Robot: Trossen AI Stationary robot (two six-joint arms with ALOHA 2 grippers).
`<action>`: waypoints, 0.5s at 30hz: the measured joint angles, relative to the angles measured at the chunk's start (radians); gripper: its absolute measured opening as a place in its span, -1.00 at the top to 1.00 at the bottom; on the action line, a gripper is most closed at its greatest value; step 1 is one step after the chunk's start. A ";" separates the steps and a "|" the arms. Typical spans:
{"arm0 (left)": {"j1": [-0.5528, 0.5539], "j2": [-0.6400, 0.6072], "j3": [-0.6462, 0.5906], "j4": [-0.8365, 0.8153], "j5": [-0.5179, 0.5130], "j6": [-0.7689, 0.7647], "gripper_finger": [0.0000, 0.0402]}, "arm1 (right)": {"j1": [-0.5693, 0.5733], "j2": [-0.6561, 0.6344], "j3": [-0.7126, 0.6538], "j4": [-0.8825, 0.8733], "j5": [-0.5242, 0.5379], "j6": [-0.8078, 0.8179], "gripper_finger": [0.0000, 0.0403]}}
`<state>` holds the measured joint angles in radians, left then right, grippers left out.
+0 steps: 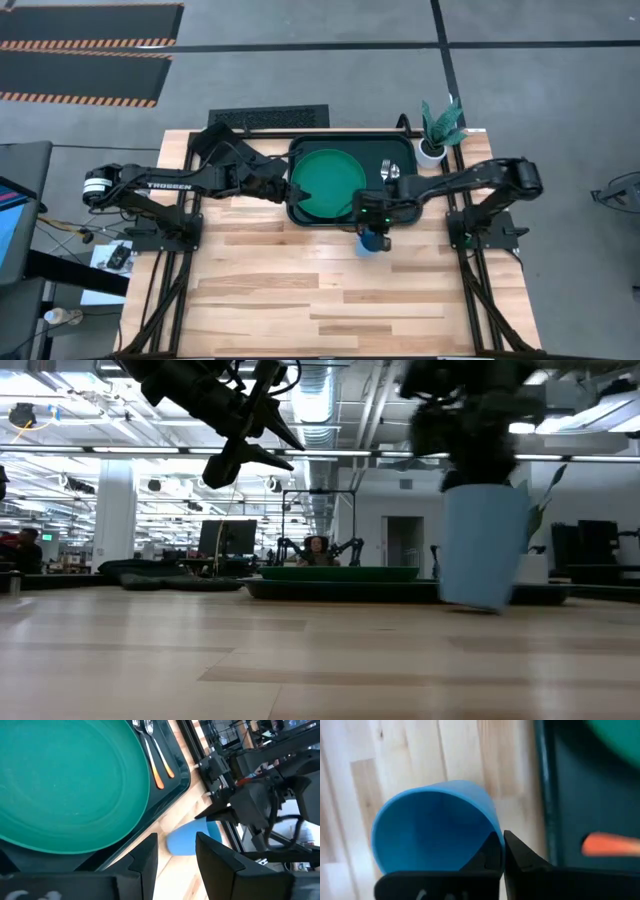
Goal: Pick and place plate/cup/fork/spoon on tray
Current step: Put the blue cup on the black tray to the top left of the green plate
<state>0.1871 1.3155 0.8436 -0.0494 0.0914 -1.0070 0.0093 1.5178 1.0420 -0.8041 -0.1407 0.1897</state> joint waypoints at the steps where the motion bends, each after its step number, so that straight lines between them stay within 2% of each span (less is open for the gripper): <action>1: 0.000 0.000 0.000 -0.001 0.000 0.001 0.42 | -0.003 0.029 0.034 -0.009 0.010 -0.030 0.94; 8: 0.000 0.000 0.000 -0.017 0.000 0.020 0.42 | -0.005 0.213 0.243 -0.084 0.015 -0.272 0.93; 15: 0.000 0.000 0.000 -0.056 0.002 0.020 0.42 | -0.006 0.336 0.401 -0.127 0.014 -0.450 0.85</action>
<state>0.1871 1.3155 0.8436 -0.1052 0.0934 -0.9866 0.0032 1.8539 1.4431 -0.9311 -0.1269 -0.2605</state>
